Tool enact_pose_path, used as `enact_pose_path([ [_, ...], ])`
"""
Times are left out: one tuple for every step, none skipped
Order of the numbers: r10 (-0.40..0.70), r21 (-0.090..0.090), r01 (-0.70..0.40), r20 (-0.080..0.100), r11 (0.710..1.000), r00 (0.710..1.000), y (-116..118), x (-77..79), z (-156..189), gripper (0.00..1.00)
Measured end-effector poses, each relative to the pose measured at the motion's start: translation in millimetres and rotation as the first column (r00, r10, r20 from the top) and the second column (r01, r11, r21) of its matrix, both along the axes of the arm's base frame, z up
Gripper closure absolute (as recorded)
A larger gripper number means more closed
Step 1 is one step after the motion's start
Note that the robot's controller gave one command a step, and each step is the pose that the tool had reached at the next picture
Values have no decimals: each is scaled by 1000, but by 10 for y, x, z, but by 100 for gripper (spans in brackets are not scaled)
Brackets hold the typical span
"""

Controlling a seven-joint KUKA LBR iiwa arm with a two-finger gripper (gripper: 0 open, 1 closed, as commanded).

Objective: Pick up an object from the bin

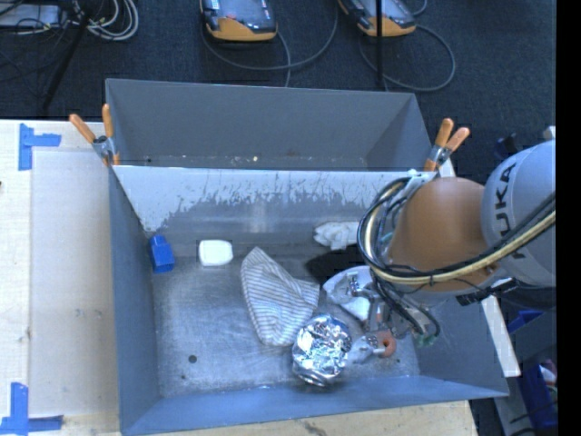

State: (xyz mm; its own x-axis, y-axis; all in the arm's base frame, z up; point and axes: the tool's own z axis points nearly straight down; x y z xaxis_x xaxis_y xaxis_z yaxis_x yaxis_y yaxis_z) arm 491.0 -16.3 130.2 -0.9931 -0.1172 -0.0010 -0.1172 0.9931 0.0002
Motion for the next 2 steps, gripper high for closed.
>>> enact_pose_path([
  [67, 0, -67, -5, 998, 998, 35, -70, -243, 0],
  [320, 0, -320, -2, 947, 947, 229, -61, -113, 0],
])
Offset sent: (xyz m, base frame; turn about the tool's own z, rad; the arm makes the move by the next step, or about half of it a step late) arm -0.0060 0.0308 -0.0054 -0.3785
